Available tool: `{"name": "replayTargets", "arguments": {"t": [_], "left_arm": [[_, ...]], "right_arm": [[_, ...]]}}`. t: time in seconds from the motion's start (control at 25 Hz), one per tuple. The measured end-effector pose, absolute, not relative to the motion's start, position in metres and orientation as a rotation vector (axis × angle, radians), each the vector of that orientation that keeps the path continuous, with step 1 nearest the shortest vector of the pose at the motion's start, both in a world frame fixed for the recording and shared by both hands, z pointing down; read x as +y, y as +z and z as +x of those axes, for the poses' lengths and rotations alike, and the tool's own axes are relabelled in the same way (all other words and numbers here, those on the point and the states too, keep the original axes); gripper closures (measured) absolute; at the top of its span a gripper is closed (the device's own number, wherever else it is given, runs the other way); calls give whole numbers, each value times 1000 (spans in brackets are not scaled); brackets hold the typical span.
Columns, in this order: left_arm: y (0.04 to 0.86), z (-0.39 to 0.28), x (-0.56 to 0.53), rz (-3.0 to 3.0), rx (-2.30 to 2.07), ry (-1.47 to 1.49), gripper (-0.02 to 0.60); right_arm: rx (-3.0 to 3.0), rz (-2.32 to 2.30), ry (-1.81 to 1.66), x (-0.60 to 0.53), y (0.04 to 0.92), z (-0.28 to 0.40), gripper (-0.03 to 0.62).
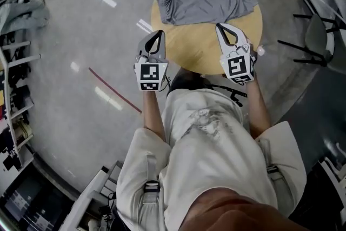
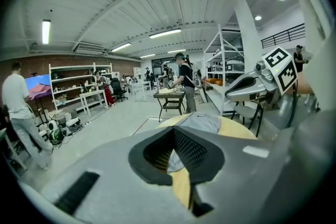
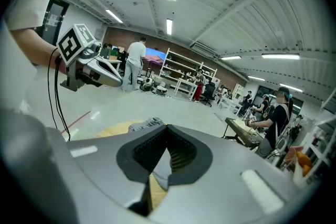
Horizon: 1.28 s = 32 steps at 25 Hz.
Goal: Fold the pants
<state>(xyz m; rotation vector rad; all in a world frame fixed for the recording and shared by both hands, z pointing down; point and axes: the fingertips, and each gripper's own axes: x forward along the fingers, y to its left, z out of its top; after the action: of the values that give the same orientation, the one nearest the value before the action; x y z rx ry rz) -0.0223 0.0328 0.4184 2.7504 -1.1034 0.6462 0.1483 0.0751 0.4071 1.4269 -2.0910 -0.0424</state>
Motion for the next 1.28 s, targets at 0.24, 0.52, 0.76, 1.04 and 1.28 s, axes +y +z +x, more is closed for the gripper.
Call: {"name": "replayTargets", "arguments": {"t": [0.24,0.52,0.76,1.04,1.28], "left_arm": [[395,-47,79,2752,-1148,626,574],[361,-103,99,2730,-1244,560,574],[350,-154,88,2722,-1310,511,574],[340,-237,67,2711,-1332,477,574],[324,-321,51,2700,-1397,461,574]], "right_arm": [[-2217,1430,21,116,396,112,586],[-2279,1422,25,130,379,67,586],[-2298,1407,19,113,373,26,586],[-2286,1417,13,82,367,-44,586],[-2304,1386,-1,61,364,-122,586]]}}
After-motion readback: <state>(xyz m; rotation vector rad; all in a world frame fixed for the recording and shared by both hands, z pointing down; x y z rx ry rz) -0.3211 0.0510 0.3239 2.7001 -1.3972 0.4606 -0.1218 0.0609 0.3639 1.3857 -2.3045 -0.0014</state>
